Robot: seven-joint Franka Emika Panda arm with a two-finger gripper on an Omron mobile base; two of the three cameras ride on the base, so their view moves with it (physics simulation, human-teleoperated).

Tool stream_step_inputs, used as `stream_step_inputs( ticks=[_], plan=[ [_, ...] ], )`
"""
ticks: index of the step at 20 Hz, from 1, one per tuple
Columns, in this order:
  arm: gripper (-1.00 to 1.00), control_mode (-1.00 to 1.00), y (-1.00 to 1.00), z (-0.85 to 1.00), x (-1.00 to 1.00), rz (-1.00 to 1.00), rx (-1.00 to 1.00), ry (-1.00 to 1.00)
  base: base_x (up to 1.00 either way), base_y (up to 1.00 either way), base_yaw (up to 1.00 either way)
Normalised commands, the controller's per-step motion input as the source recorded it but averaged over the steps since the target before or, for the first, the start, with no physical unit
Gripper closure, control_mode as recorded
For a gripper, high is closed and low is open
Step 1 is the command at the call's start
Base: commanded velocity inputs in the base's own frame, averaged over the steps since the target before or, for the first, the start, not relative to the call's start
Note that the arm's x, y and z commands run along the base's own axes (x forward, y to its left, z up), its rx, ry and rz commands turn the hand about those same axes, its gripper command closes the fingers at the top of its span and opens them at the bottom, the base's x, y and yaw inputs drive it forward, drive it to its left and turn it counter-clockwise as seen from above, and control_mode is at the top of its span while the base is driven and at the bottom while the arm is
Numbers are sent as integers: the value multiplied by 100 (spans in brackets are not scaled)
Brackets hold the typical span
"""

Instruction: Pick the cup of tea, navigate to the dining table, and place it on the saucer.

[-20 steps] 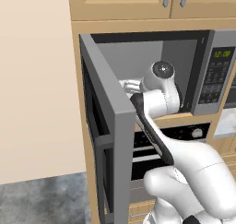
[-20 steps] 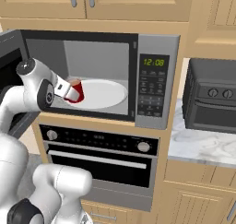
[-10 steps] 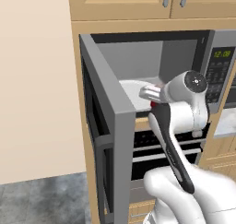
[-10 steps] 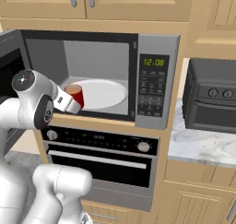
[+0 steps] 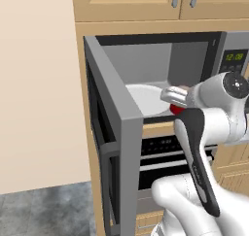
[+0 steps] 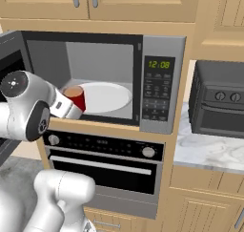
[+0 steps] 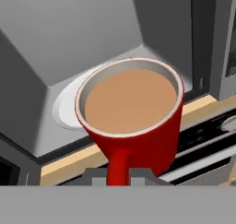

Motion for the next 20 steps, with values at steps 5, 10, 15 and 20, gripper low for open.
stream_step_inputs(
  ticks=[5,10,15,20],
  plan=[
    [100,-100,-5,6,-44,0,1,1,0,0,0],
    [100,-100,0,0,-56,0,0,-4,0,0,0],
    [100,100,0,0,0,0,0,0,-64,0,-15],
    [100,100,0,0,0,0,0,0,-54,1,-46]
  ],
)
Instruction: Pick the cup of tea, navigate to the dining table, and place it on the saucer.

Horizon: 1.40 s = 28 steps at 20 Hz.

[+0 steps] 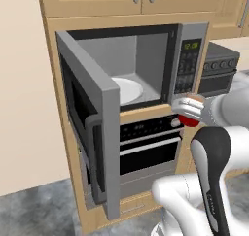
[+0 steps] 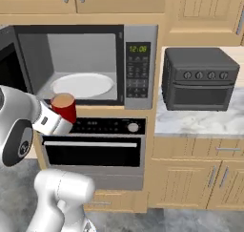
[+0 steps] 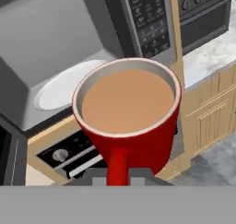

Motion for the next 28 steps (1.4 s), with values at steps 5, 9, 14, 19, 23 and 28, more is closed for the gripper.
stream_step_inputs(
  ticks=[5,9,14,19,23,28],
  plan=[
    [100,100,0,0,0,0,0,0,-40,0,-57],
    [100,100,0,0,0,0,0,0,-28,0,-63],
    [100,100,0,0,0,0,0,0,-20,0,-68],
    [100,100,0,0,0,0,0,0,-8,0,-71],
    [100,100,0,0,0,0,0,0,0,0,-73],
    [100,100,0,0,0,0,0,0,0,0,-74]
  ],
)
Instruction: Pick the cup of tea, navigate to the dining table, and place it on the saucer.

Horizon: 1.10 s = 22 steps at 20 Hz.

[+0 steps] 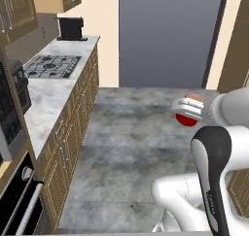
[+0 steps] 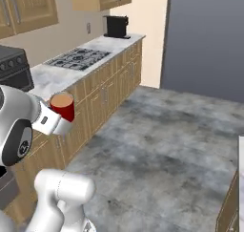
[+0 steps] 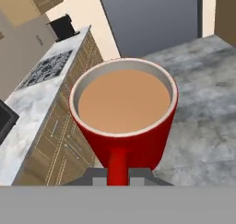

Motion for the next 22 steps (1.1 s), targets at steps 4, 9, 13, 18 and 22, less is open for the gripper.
stream_step_inputs(
  ticks=[4,9,13,18,22],
  plan=[
    [100,100,0,0,0,0,0,0,0,-2,-71],
    [100,100,0,0,0,0,0,0,3,-8,-67],
    [100,100,0,0,0,0,0,0,6,-7,-63],
    [100,100,0,0,0,0,0,0,12,-1,-58],
    [100,100,0,0,0,0,0,0,20,0,-54]
  ],
)
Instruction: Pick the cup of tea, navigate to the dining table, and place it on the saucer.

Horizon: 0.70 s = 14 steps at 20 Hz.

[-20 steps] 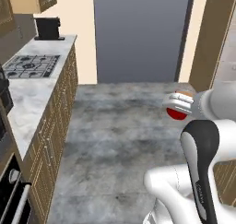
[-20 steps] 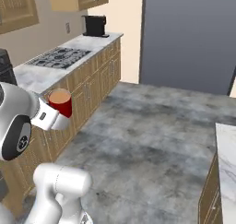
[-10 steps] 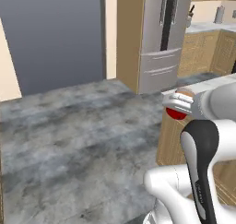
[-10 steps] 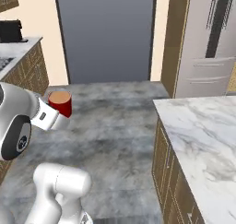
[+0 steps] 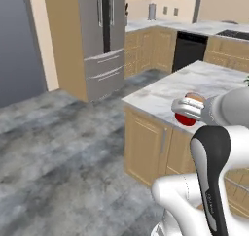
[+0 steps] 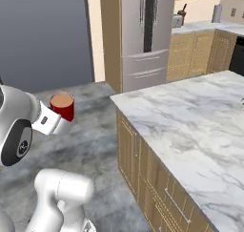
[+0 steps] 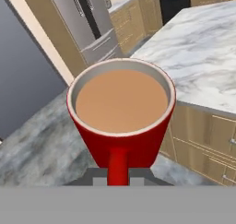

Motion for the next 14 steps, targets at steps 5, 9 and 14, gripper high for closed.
stream_step_inputs(
  ticks=[5,9,14],
  plan=[
    [100,100,0,0,0,0,0,0,19,0,-52],
    [100,100,0,0,0,0,0,0,19,0,-49],
    [100,100,0,0,0,0,0,0,18,0,-48]
  ],
)
